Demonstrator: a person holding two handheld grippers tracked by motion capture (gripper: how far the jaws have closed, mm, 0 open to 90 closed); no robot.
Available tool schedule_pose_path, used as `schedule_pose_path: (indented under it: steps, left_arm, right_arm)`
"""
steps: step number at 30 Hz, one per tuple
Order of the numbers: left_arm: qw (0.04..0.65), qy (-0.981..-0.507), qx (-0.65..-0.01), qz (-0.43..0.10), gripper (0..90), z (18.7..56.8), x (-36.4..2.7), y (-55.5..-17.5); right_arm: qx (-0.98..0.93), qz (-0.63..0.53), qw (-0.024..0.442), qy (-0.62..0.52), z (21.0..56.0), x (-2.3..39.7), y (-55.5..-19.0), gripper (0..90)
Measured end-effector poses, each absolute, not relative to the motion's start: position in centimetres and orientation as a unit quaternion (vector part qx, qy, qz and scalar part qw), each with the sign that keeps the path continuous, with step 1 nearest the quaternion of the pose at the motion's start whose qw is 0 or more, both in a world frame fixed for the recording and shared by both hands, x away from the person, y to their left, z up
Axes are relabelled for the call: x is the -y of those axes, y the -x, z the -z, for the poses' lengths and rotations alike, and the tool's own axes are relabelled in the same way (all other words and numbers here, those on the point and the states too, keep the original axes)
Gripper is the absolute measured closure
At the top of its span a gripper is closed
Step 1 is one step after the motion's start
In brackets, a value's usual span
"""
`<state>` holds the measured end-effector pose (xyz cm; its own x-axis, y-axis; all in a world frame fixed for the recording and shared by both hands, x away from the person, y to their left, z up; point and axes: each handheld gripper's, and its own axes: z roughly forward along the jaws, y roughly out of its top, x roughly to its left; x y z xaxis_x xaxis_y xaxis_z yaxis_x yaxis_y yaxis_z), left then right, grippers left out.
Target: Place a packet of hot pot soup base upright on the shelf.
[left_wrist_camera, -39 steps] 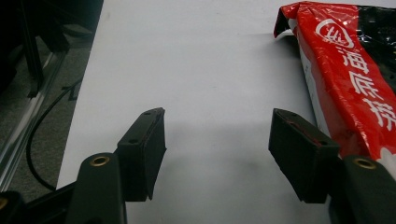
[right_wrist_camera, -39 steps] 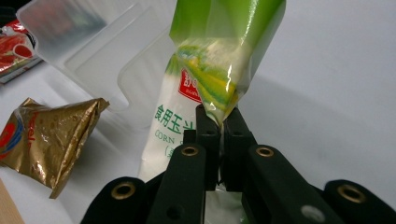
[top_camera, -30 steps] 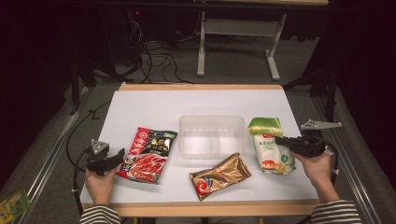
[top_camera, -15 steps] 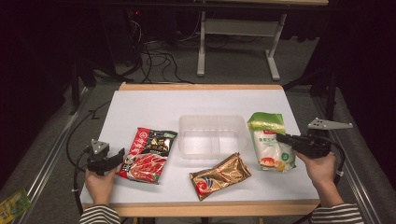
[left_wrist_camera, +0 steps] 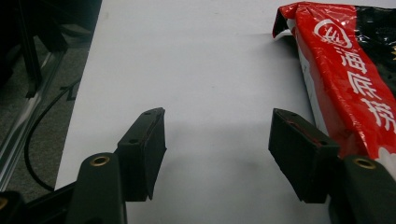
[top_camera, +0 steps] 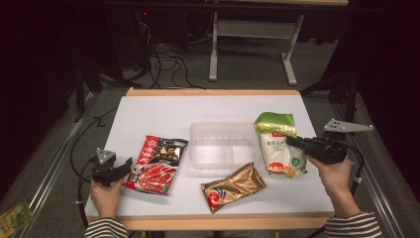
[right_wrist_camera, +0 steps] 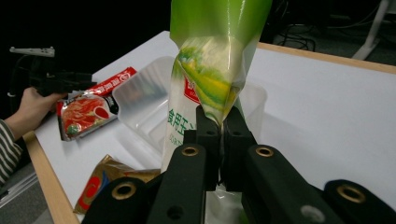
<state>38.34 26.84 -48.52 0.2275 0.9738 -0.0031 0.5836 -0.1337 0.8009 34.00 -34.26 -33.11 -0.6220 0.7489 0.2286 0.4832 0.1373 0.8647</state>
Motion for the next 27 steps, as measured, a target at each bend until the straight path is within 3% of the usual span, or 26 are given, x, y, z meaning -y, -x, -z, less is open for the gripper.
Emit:
schedule_pose_path:
  steps: [27]
  left_arm:
    - [0.353,-0.701,-0.554,-0.276,37.1,48.5,-26.8,-38.3]
  right_arm:
    - [-0.756,-0.502,0.126,-0.4,30.9,27.4,-38.0,89.4]
